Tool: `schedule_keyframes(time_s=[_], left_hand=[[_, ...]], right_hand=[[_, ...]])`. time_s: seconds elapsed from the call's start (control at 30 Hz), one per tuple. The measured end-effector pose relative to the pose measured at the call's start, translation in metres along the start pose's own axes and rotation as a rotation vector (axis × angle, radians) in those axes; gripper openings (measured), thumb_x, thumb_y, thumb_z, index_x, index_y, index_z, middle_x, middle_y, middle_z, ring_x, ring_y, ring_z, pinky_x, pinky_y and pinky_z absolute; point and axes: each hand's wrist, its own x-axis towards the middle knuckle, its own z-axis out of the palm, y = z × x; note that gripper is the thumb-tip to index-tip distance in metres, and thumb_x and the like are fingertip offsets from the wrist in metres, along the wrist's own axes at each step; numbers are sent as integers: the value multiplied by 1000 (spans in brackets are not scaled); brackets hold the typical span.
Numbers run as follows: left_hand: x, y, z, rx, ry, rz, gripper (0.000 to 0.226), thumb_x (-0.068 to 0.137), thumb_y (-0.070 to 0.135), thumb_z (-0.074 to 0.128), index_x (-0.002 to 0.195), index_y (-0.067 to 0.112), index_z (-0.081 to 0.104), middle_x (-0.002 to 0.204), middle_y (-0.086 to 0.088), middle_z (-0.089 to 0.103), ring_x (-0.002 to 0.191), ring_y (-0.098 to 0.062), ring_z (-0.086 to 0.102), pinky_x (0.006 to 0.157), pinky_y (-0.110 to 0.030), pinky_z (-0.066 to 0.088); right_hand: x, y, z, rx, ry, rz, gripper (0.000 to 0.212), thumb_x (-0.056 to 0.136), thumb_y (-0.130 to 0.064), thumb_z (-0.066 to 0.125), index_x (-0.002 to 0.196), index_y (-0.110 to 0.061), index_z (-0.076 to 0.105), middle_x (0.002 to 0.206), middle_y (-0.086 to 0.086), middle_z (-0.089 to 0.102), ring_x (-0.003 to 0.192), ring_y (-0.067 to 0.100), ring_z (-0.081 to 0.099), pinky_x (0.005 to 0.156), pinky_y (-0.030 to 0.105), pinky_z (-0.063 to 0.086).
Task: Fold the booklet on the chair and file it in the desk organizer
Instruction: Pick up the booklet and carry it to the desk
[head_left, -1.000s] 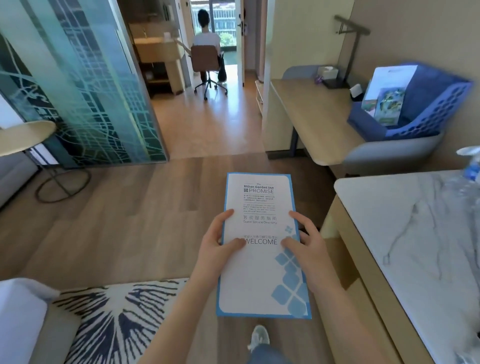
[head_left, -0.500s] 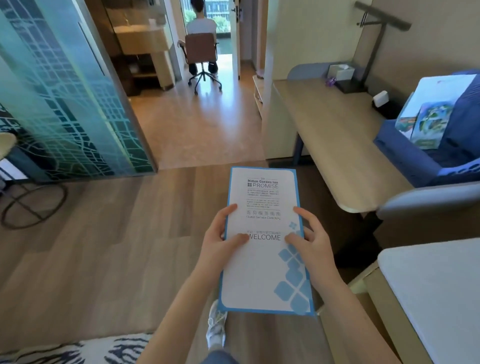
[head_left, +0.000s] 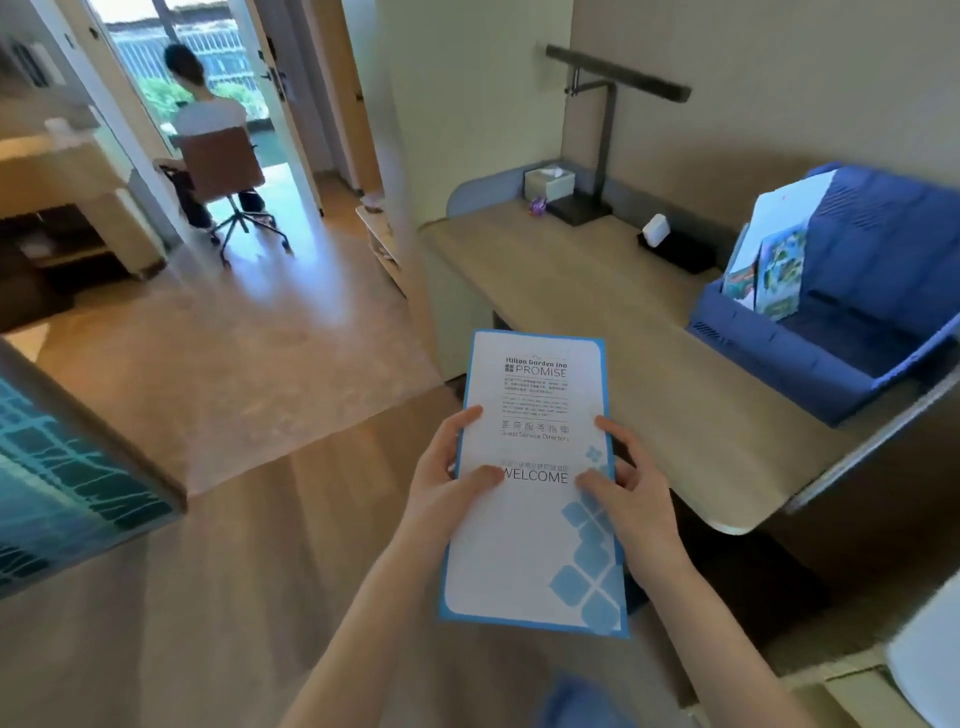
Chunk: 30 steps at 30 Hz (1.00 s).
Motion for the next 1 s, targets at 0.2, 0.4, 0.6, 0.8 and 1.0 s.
schedule_keyframes(time_s=[0.2, 0.4, 0.6, 0.8, 1.0], left_hand=[[112, -9, 36, 47, -184, -51, 61, 78, -5, 71, 122, 36, 59, 103, 11, 71, 76, 1, 67, 63, -19, 54], [225, -10, 90, 89, -325, -92, 63, 75, -3, 70, 122, 37, 59, 111, 4, 71, 89, -8, 69, 73, -25, 57], [324, 17, 159, 119, -486, -57, 63, 70, 2, 70, 119, 39, 60, 108, 7, 74, 93, -13, 71, 72, -24, 56], [389, 19, 223, 180, -638, -47, 67, 67, 2, 71, 122, 38, 59, 110, 6, 74, 98, -13, 70, 80, -27, 57], [442, 2, 271, 200, -830, -95, 67, 76, -9, 69, 120, 39, 57, 107, -4, 75, 92, -17, 71, 79, -32, 57]], right_hand=[[80, 0, -15, -10, 208, -17, 61, 83, 14, 59, 125, -30, 56, 90, 16, 76, 68, 21, 69, 59, 30, 59], [173, 1, -43, 21, 361, 5, 60, 82, 13, 60, 121, -33, 57, 92, 16, 77, 71, 25, 72, 61, 34, 61], [252, -31, -80, 54, 498, -32, 59, 82, 15, 59, 120, -30, 59, 92, 14, 77, 75, 28, 72, 67, 42, 61], [295, -43, -114, 70, 666, -45, 57, 83, 16, 58, 116, -31, 58, 95, 9, 75, 78, 22, 71, 69, 35, 61], [327, -32, -129, 79, 859, -12, 57, 83, 15, 57, 120, -29, 57, 105, 20, 72, 92, 42, 69, 81, 52, 58]])
